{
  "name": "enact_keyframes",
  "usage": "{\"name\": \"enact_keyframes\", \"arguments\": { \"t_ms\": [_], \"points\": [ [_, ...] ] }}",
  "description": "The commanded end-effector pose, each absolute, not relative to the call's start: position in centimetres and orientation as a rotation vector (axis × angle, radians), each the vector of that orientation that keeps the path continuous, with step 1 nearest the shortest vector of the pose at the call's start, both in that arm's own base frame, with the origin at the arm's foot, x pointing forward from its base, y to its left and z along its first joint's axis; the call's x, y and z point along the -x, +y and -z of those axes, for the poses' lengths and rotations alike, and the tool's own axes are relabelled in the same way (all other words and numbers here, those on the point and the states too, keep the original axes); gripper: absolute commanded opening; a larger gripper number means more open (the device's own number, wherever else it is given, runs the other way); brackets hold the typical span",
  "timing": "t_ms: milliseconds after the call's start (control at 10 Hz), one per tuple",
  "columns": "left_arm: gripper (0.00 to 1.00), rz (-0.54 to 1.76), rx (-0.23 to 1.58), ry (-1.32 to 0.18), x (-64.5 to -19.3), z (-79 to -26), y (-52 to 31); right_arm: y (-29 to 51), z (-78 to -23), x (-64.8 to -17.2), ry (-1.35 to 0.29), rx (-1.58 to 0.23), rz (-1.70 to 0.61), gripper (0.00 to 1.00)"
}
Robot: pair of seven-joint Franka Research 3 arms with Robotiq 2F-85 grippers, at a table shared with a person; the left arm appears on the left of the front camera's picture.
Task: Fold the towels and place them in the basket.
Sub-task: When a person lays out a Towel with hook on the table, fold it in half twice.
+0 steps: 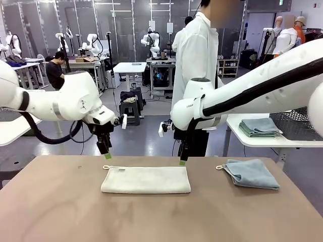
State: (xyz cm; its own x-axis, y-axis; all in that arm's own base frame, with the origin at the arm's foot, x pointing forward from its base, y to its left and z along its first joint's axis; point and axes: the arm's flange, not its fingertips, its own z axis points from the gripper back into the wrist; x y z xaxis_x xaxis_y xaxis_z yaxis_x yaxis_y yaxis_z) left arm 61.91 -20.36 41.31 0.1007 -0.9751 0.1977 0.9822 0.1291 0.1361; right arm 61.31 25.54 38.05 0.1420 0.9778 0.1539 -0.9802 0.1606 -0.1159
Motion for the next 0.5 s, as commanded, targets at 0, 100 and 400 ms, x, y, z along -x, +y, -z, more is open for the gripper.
{"name": "enact_keyframes", "arguments": {
  "t_ms": [0,100,400],
  "points": [
    [0.96,1.506,0.123,-0.321,-56.0,-46.3,-16.4,23.5,-42.4,-55.2,-0.225,-0.09,-1.307,0.95],
    [0.96,1.544,0.125,-0.374,-54.1,-48.3,-14.7,23.1,-44.3,-52.9,-0.243,-0.084,-1.217,0.95],
    [0.96,1.544,0.183,-0.53,-51.3,-50.0,-9.4,23.6,-47.6,-46.9,-0.282,-0.173,-0.759,0.95]
  ]
}}
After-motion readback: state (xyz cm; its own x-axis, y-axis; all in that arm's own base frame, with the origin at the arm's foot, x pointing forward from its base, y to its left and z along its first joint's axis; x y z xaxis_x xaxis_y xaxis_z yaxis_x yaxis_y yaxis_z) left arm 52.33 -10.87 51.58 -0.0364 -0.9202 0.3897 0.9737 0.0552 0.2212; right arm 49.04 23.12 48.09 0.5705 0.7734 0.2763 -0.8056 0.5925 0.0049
